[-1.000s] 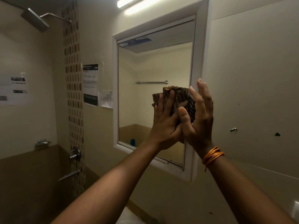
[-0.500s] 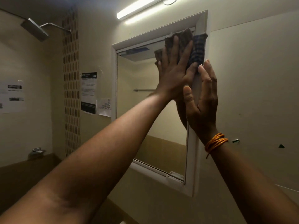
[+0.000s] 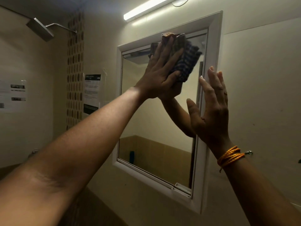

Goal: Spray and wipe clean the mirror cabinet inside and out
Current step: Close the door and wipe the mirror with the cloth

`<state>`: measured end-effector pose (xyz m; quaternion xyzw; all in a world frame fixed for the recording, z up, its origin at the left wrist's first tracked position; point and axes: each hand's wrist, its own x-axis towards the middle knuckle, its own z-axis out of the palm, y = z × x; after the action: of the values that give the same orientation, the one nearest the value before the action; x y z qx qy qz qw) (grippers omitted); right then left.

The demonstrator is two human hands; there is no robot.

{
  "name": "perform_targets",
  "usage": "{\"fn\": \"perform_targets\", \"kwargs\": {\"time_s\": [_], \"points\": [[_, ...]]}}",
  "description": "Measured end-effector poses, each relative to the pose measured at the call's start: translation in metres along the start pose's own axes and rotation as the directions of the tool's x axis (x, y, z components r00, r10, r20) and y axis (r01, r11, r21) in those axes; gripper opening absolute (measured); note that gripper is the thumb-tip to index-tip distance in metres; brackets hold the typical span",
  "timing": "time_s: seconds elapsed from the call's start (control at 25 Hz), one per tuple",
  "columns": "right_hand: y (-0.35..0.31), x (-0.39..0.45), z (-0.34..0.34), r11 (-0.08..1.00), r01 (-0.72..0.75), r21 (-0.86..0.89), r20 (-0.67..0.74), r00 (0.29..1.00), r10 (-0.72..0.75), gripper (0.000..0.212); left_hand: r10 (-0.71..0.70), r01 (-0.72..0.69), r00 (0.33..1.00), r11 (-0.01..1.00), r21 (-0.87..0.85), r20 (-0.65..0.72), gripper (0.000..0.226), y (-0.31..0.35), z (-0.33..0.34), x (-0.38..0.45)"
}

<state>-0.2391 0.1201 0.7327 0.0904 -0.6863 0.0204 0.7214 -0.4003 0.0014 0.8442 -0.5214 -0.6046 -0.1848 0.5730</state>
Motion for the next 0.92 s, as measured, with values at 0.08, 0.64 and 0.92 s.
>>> {"fn": "perform_targets", "kwargs": {"time_s": [0.08,0.64,0.92], "points": [[0.001,-0.004,0.000,1.000,0.011,-0.002,-0.001,1.000,-0.011,0.059,-0.015,0.014,1.000,1.000,0.024,0.014,0.070,-0.022,0.001,-0.008],[0.000,-0.010,0.004,1.000,-0.008,-0.009,-0.054,0.999,0.008,0.059,-0.803,0.810,0.556,0.465,-0.358,0.215,0.065,-0.037,-0.003,-0.033],[-0.005,-0.011,0.001,0.998,-0.047,0.042,-0.033,0.998,0.049,0.059,-0.793,0.809,0.542,0.403,-0.427,0.278,0.069,0.049,-0.004,-0.012]]}}
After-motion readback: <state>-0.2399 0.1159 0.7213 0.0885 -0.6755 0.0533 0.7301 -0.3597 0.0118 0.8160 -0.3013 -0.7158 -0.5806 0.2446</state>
